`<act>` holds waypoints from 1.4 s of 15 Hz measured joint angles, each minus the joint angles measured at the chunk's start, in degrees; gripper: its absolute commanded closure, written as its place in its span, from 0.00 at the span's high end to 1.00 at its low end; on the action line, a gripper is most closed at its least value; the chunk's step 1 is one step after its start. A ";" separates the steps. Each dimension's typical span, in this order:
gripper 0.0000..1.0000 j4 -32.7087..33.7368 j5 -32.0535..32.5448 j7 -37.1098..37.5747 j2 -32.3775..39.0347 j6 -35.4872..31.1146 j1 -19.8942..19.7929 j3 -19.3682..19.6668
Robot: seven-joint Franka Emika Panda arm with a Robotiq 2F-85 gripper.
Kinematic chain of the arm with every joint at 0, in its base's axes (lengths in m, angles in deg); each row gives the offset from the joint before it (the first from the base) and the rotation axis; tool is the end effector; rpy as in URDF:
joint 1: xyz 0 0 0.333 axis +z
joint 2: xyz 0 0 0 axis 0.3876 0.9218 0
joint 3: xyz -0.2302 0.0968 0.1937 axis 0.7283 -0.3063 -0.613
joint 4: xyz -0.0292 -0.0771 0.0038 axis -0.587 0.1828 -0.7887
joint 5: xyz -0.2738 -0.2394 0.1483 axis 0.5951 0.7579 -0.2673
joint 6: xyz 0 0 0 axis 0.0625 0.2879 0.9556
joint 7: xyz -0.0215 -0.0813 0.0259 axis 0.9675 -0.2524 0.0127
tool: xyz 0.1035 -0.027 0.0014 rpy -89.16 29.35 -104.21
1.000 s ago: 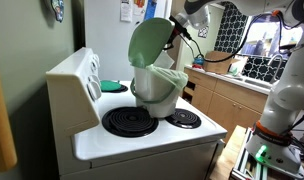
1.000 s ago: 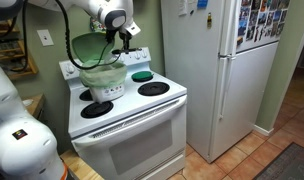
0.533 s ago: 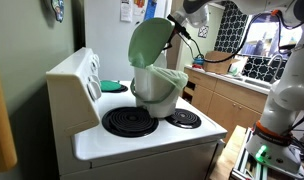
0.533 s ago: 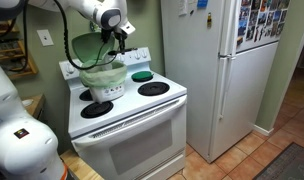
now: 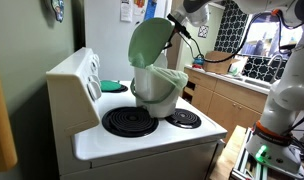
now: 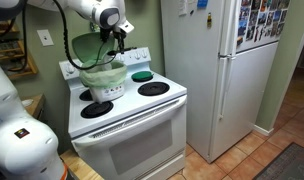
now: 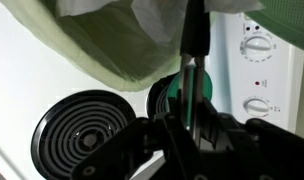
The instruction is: Pick up the silver tongs, pick up the white tissue with the tongs and put it in the bin, put the silver tongs back on the hob of the stove
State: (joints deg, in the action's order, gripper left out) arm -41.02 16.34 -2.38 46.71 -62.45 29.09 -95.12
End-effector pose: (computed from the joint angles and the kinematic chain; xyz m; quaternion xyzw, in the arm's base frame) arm 0.5487 0.1597 0.5857 -0.8941 0.3390 -0.0951 0.2768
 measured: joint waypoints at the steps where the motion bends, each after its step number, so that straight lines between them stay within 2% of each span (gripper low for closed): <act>1: 0.17 0.00 0.27 0.03 0.00 0.00 0.00 0.00; 2: 0.19 0.00 0.48 0.05 0.00 0.00 0.00 0.00; 3: 0.18 0.00 0.66 0.06 0.00 0.00 0.00 0.01; 5: 0.04 0.00 1.00 0.06 0.01 0.00 -0.01 0.02; 14: 0.06 -0.39 3.37 -0.25 0.24 0.01 -0.72 0.89; 17: 0.06 -2.06 3.38 -7.16 0.43 1.32 -1.66 2.81; 21: 0.06 -5.21 3.83 -18.75 0.76 6.71 -2.98 4.90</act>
State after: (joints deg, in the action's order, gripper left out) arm -46.23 20.16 -21.13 47.47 -55.75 26.11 -90.21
